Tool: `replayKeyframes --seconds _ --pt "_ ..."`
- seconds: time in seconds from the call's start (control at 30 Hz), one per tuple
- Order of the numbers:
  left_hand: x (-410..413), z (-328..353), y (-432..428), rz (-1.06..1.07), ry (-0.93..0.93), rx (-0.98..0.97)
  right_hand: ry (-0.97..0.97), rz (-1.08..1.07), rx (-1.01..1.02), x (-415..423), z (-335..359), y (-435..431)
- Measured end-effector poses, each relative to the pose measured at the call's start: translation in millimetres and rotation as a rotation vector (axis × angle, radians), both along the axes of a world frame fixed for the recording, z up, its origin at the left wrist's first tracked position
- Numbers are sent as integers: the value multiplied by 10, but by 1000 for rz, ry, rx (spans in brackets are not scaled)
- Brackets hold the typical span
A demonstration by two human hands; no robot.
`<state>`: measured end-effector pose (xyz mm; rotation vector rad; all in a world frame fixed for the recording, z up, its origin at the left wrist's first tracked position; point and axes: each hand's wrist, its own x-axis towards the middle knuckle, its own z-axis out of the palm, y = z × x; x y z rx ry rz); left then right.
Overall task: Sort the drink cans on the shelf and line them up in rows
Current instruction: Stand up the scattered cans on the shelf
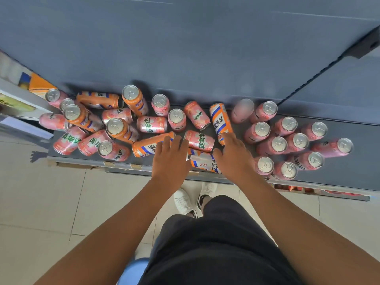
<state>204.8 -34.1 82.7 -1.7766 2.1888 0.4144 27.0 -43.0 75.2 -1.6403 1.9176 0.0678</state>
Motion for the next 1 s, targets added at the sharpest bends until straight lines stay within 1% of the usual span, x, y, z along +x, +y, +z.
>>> replayKeyframes --seconds 0.1,0.23,0.37,0.53,0.7,0.83,0.9,1.0 --pt "-24 -18 -117 9 -23 8 -19 61 24 10 -42 -87" --pt "-51 -14 -330 66 6 -4 -6 249 22 -16 -187 -112" --pt "-104 -64 -537 62 9 -22 -19 277 51 -14 -276 -45" --pt "-135 -284 -722 -87 -14 8 -29 238 85 59 -444 71" --pt "-199 -539 -845 -262 40 57 77 181 137 137 -592 229" --pt "-224 -752 -982 -406 27 130 192 179 203 247 -738 342" --pt "-230 -875 -1046 -457 23 187 211 183 209 295 -820 387" --pt "-256 -1051 -1124 -525 46 213 219 115 179 353 -944 412"
